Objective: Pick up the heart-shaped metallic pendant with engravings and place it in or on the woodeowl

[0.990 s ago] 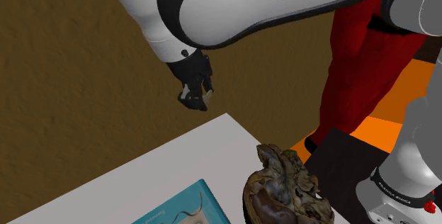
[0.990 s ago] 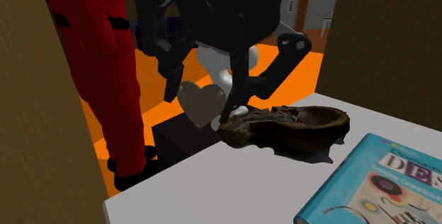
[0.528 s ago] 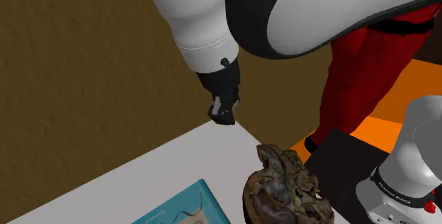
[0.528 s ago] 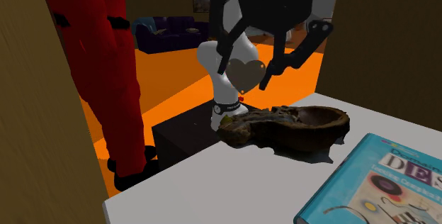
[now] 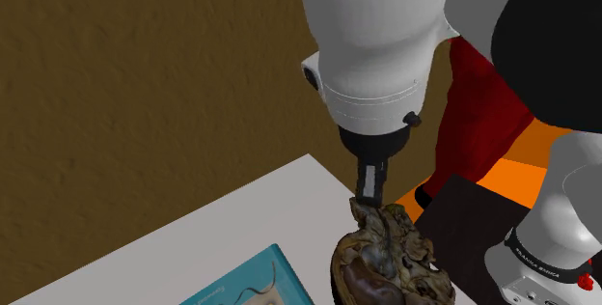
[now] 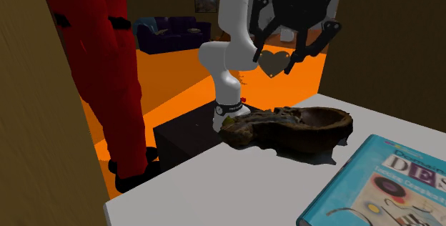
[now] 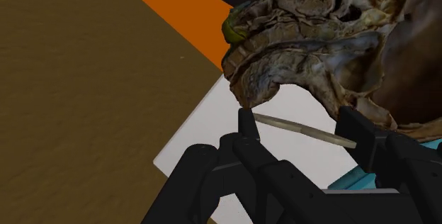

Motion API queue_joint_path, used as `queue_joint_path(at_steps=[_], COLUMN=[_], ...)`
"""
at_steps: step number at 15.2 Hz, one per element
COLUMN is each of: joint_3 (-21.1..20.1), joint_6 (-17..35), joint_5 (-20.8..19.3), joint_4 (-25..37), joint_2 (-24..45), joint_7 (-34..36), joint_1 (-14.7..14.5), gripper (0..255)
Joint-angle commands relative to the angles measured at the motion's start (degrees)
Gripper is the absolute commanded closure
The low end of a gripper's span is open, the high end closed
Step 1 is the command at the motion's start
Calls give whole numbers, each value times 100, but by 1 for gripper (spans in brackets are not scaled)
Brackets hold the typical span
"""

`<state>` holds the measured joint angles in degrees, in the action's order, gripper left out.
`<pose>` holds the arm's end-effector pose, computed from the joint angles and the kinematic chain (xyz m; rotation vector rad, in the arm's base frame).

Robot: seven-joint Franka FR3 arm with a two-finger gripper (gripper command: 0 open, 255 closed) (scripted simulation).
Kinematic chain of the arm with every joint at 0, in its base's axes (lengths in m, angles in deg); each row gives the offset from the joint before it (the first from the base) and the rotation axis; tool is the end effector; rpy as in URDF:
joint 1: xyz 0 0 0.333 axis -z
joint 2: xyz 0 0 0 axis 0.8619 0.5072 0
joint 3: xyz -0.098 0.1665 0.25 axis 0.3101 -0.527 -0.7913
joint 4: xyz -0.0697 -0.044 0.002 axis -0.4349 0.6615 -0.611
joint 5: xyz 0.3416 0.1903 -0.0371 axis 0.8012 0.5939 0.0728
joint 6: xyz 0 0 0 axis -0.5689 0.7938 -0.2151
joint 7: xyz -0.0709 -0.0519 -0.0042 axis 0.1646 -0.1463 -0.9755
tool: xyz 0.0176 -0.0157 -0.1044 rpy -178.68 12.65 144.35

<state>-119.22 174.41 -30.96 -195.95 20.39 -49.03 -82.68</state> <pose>0.2501 0.3795 0.5635 2.7149 0.7276 -0.0152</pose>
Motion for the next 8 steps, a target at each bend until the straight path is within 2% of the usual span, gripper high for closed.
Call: queue_joint_path(at_steps=[1,3,8], joint_3=[-44,-72,-102], joint_6=[-94,-168,205], joint_5=[187,350,384], joint_4=[-190,-374,-774], joint_2=[-301,-575,-598], joint_7=[85,152,213], joint_1=[-114,-226,-254], gripper=[255,255,255])
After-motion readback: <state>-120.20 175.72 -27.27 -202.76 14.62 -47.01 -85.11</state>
